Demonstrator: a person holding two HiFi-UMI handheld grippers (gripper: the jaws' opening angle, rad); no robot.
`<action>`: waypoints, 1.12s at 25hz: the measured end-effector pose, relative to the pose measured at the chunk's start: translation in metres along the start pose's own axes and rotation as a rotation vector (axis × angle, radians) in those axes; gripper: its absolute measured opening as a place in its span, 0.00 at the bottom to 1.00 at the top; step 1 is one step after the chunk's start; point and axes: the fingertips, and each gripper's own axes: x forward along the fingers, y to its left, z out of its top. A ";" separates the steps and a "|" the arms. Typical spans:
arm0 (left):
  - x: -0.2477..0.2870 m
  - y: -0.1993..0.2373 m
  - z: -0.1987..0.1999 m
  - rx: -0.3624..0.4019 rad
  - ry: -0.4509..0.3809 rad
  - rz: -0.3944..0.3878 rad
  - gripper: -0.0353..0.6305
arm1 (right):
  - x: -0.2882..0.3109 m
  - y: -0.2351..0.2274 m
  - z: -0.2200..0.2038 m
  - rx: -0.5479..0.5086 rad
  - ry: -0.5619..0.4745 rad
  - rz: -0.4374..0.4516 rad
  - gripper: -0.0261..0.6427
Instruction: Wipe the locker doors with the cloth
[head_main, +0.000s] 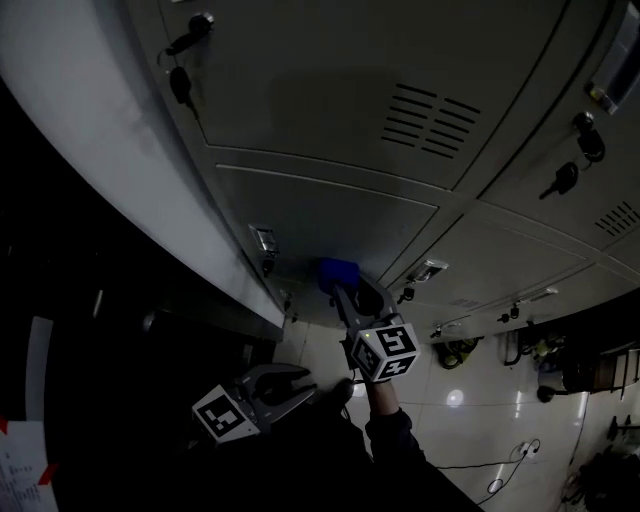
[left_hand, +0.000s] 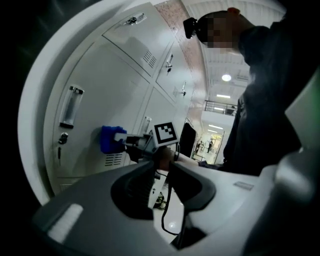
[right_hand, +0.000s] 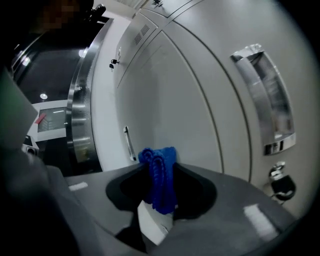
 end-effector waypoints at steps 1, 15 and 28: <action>0.007 -0.005 0.000 0.000 0.003 -0.006 0.19 | -0.007 -0.007 0.000 -0.003 0.001 -0.008 0.24; 0.063 -0.037 0.000 -0.003 0.034 -0.076 0.19 | -0.060 -0.056 0.003 -0.019 -0.008 -0.096 0.23; 0.000 -0.005 -0.012 -0.019 0.038 -0.040 0.19 | 0.007 0.023 -0.035 0.015 0.045 0.007 0.24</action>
